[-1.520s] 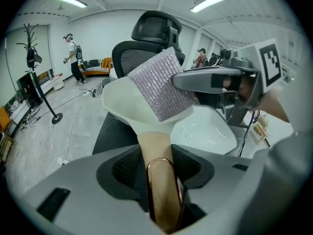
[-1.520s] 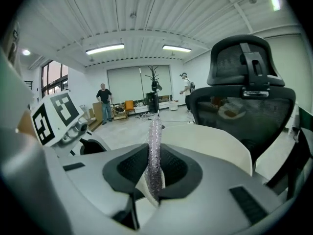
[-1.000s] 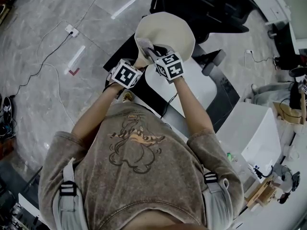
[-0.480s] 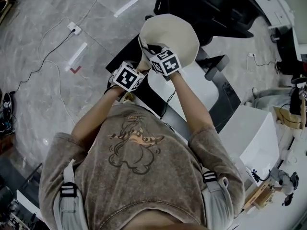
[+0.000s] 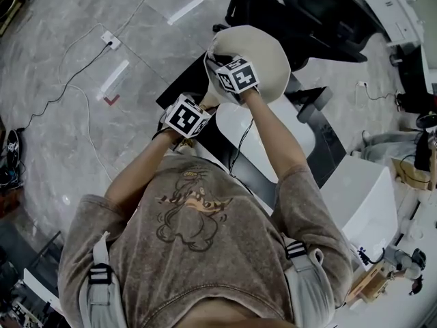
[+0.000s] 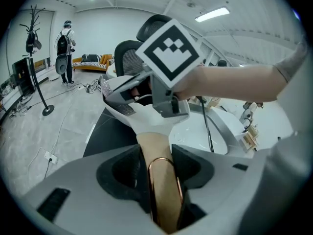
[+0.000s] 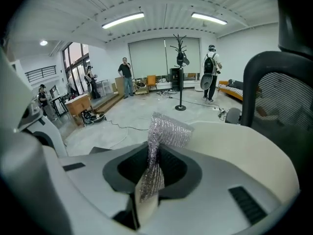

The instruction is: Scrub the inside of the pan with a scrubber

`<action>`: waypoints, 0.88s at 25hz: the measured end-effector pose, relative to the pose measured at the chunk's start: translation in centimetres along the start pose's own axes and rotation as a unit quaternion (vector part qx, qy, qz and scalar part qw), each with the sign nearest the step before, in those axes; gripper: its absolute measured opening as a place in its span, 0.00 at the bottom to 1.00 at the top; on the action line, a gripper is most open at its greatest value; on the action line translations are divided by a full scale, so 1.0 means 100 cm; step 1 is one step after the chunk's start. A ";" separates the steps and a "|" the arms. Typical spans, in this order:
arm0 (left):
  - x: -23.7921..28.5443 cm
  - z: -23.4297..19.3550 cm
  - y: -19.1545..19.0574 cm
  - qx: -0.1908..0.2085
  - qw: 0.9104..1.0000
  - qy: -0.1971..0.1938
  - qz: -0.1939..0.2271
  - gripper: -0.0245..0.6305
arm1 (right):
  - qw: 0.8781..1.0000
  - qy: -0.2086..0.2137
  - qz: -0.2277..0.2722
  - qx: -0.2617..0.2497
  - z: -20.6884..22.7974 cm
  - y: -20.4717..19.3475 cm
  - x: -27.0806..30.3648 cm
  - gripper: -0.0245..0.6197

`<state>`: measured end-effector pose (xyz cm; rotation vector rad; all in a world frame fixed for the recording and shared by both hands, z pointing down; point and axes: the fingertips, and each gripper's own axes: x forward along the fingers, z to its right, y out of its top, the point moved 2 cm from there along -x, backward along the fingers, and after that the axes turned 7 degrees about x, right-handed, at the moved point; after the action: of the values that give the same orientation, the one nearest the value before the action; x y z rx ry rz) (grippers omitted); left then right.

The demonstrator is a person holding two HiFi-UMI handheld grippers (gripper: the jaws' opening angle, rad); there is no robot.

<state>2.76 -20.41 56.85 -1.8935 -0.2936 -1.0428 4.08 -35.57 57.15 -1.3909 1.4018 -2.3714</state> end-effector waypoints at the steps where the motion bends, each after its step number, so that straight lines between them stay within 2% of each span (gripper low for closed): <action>1: 0.000 0.000 0.000 -0.001 1.000 -0.001 0.000 0.36 | 1.000 -0.003 -0.003 -0.001 0.004 0.003 0.005 0.16; 8: 0.002 0.001 0.001 -0.008 1.000 -0.008 0.004 0.36 | 0.998 -0.054 0.002 0.023 0.047 0.023 0.022 0.17; 12: 0.000 0.001 -0.001 -0.009 1.000 -0.010 0.004 0.36 | 0.994 -0.105 -0.005 0.012 0.067 0.026 0.026 0.17; 16: -0.001 0.001 -0.002 -0.013 1.000 -0.012 0.007 0.36 | 0.987 -0.156 -0.027 0.000 0.090 0.017 0.029 0.17; 20: -0.002 0.002 -0.001 -0.016 1.000 -0.015 0.007 0.36 | 0.975 -0.212 -0.062 0.001 0.126 0.001 0.017 0.18; 22: -0.002 0.001 0.000 -0.016 1.000 -0.015 0.007 0.36 | 0.973 -0.220 -0.073 -0.010 0.137 -0.002 0.012 0.18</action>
<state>2.73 -20.26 56.69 -1.9394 -0.2831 -1.0161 13.25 -45.22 60.55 -1.9322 1.2361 -1.9481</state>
